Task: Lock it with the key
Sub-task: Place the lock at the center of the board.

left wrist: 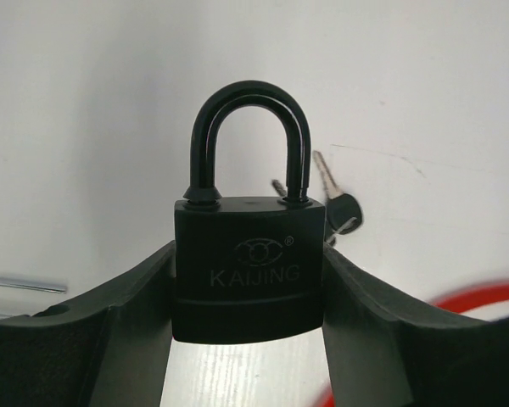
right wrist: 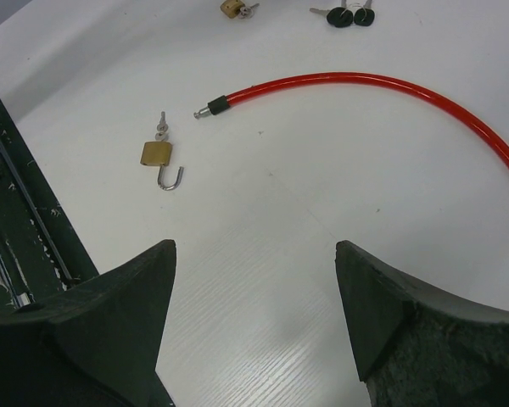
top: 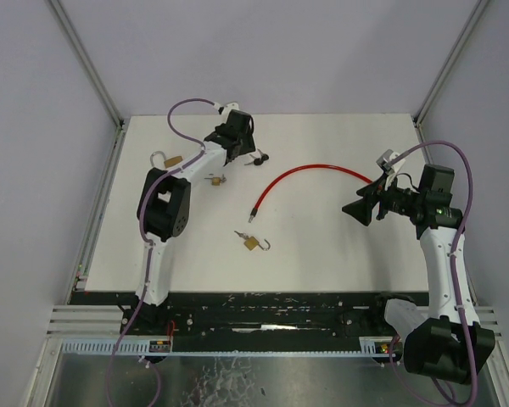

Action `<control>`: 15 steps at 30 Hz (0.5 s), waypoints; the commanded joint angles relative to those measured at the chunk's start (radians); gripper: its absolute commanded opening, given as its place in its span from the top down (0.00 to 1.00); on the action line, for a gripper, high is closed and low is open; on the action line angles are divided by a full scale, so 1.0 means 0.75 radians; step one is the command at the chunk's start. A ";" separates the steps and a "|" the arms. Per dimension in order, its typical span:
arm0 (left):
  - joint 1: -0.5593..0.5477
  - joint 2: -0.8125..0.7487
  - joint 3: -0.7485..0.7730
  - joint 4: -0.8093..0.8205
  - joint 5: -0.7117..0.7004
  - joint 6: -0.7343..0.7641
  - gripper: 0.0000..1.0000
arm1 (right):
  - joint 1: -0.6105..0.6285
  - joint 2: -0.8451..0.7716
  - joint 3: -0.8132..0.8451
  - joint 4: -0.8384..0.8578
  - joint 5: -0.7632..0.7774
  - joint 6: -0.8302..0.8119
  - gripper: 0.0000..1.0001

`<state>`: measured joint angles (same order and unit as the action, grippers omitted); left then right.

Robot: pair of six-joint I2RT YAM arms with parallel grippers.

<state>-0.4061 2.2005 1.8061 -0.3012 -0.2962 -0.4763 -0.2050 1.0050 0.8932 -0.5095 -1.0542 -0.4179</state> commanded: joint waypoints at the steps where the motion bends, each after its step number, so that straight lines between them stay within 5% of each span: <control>1: -0.001 0.038 0.098 -0.021 -0.074 -0.039 0.91 | -0.007 -0.008 -0.003 0.043 0.005 0.007 0.19; 15: 0.063 0.132 0.170 -0.139 0.023 -0.209 0.87 | -0.006 -0.018 -0.003 0.043 -0.010 0.008 0.18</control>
<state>-0.3824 2.2803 1.8565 -0.4015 -0.3027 -0.5625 -0.2050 1.0050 0.8867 -0.5091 -1.0550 -0.4183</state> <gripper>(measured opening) 0.578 0.819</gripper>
